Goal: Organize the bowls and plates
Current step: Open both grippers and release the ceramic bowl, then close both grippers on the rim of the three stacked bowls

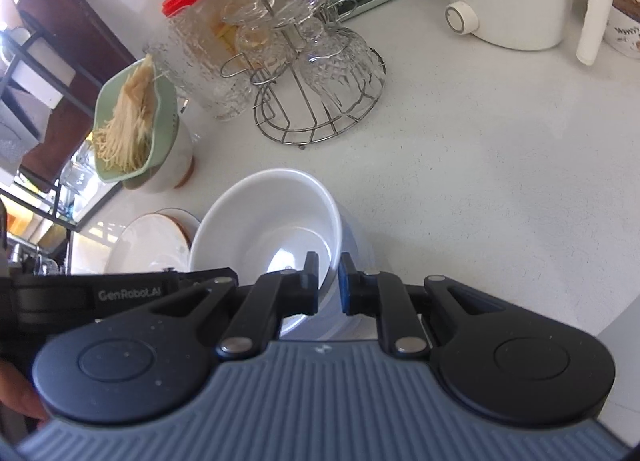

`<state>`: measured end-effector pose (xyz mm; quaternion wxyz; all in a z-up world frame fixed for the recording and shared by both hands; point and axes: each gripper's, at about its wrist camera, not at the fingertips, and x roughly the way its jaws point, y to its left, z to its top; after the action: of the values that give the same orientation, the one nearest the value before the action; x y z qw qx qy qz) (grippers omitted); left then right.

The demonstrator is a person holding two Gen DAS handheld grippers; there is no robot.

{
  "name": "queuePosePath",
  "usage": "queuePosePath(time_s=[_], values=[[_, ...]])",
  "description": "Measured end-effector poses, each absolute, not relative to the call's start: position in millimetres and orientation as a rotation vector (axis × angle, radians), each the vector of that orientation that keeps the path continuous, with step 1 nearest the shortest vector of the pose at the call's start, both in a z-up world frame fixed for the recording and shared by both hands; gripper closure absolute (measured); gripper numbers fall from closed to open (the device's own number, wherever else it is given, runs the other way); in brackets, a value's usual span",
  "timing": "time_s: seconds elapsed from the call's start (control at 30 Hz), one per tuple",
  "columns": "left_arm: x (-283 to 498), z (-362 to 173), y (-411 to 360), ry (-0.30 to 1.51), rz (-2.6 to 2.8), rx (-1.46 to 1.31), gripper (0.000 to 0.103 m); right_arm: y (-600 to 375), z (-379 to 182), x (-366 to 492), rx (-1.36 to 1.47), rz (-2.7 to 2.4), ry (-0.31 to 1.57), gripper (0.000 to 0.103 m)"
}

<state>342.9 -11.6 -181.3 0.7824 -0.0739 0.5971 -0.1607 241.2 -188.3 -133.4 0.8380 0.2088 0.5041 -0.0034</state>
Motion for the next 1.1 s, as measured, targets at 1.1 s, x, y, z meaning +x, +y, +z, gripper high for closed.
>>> queuePosePath(time_s=[1.1], values=[[315.0, -168.2, -1.2, 1.257, -0.267, -0.378, 0.053, -224.9, -201.3, 263.1, 0.729, 0.047, 1.180, 0.069]])
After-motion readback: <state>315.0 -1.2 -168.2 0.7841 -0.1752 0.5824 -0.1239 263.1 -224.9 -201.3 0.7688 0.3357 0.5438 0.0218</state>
